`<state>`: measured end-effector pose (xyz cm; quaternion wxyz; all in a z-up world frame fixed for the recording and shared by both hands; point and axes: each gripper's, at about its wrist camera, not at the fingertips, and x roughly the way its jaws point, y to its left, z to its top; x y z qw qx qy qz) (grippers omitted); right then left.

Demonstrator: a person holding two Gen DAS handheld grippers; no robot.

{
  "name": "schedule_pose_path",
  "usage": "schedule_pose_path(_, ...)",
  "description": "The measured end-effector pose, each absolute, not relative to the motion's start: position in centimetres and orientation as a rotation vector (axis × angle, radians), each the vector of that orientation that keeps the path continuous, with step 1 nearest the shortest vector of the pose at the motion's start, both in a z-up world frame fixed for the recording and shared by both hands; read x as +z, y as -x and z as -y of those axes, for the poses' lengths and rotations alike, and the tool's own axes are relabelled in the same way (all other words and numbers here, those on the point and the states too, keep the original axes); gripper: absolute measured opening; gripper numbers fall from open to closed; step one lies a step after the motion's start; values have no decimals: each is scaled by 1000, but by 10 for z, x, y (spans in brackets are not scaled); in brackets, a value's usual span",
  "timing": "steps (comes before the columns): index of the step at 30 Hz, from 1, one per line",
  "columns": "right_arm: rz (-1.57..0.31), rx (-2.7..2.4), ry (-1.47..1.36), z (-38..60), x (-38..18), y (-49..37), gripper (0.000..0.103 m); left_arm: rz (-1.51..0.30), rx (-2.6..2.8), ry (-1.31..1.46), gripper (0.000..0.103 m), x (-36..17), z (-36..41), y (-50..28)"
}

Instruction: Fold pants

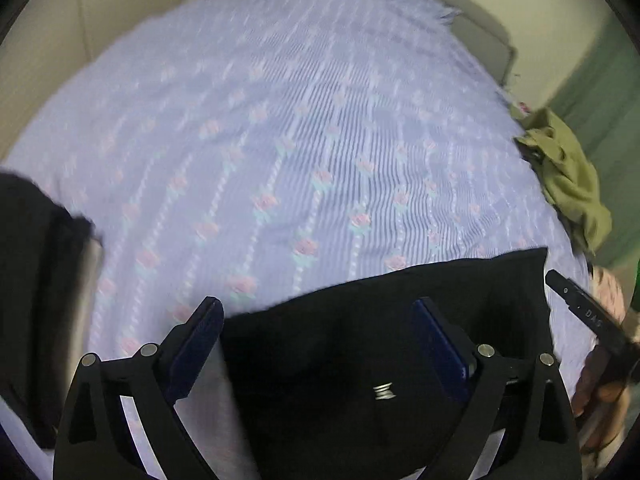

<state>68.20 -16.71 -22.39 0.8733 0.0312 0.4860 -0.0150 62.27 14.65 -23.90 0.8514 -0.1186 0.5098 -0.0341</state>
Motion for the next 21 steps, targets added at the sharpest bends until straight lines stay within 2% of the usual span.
schedule_pose_path(3, -1017, 41, -19, 139, -221, -659, 69, -1041, -158, 198, 95, -240, -164, -602)
schedule_pose_path(5, -1023, 99, 23, 119, -226, -645, 69, -1050, -202, 179, 92, -247, -172, -594)
schedule_pose_path(6, -1025, 108, 40, 111, -229, -642, 69, -1064, -218, 184, 87, -253, -177, -592)
schedule_pose_path(9, -1055, 141, 63, 92, -241, -631, 69, -1095, -251, 258, 80, -273, -189, -598)
schedule_pose_path(15, -1125, 132, 23, 79, -258, -623, 69, -1139, -284, 338, 77, -311, -196, -619)
schedule_pose_path(16, -1127, 124, 23, 79, -258, -623, 69, -1151, -288, 349, 73, -316, -197, -620)
schedule_pose_path(17, -1128, 118, 24, 76, -257, -620, 69, -1165, -294, 359, 62, -322, -196, -623)
schedule_pose_path(19, -1131, 111, 23, 74, -256, -618, 69, -1179, -271, 327, 57, -328, -194, -625)
schedule_pose_path(20, -1132, 109, 22, 73, -256, -617, 69, -1177, -265, 311, 51, -329, -193, -625)
schedule_pose_path(21, -1132, 107, 21, 72, -255, -617, 69, -1166, -254, 292, 37, -328, -193, -623)
